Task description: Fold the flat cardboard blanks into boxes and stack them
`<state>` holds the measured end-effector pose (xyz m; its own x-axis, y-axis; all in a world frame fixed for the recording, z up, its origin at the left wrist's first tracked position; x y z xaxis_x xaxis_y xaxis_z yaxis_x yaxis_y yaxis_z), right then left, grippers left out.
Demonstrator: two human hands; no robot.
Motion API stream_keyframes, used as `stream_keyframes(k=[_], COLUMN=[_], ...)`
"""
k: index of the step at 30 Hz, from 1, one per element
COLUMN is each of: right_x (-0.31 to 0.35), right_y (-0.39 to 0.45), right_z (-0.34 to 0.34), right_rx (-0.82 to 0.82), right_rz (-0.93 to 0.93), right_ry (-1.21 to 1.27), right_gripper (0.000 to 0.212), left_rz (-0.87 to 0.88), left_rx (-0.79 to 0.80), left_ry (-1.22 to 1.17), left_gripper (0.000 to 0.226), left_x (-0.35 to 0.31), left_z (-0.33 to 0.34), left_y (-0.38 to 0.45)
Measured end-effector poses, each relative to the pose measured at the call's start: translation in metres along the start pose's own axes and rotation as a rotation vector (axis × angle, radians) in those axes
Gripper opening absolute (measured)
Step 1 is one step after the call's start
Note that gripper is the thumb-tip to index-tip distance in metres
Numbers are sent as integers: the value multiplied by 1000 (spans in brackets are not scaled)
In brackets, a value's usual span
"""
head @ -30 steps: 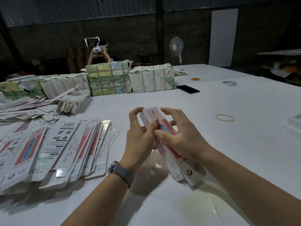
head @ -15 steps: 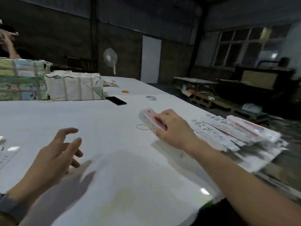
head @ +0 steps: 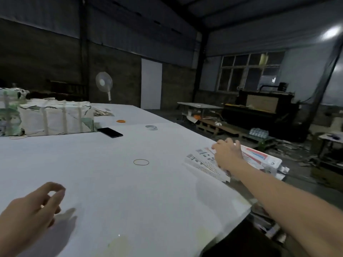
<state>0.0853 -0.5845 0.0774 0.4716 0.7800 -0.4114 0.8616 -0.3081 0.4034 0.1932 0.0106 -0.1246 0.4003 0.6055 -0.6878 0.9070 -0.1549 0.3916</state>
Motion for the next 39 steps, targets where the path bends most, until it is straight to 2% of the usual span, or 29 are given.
stream_keyframes(k=[4, 7, 9, 12, 16, 21, 23, 27, 32, 35, 39], right_x=[76, 151, 204, 281, 352, 370, 365, 362, 368, 368, 369], right_y=[-6, -30, -53, -88, -132, -153, -148, -141, -150, -150, -150], right_z=[-51, -87, -110, -147, -183, -173, -167, -157, -160, -161, -161], right_rx=[-89, -57, -8, 55, 10, -101, -109, -45, -20, -16, 5], right_rz=[-175, -305, -395, -542, -712, -746, -739, -684, -742, -750, -758], right_ry=[296, 625, 844, 1093, 1257, 1409, 1466, 1522, 1531, 1530, 1529], right_gripper=[30, 28, 27, 25, 24, 21, 21, 25, 27, 27, 30], left_rz=[-123, -194, -216, -219, -226, -267, -434, -756, -925, -862, -576], left_rx=[-98, -59, -47, -62, -89, -290, -293, -219, -273, -213, -236], left_ry=[25, 50, 44, 107, 276, 570, 670, 721, 744, 775, 741], left_gripper=[31, 23, 11, 18, 20, 40, 48, 59, 59, 51, 56], left_x=[-99, -143, -153, -161, -154, -140, -114, -58, -41, -48, -82], left_z=[-28, -34, -37, -45, -59, -117, -144, -172, -199, -193, -176], left_y=[-25, -38, -42, -42, -38, -35, -41, -65, -82, -79, -59])
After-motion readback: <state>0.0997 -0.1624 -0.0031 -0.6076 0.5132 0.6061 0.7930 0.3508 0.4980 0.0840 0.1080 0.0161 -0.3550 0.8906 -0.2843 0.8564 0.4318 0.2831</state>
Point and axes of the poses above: each hand's wrist, its own y-axis towards the middle knuckle, its own z-axis out of the palm, x = y × z, the point moved 10 cm from there along y, towards the middle knuckle, and after that the axes turned 6 degrees about -y, right-handed, at the moved point
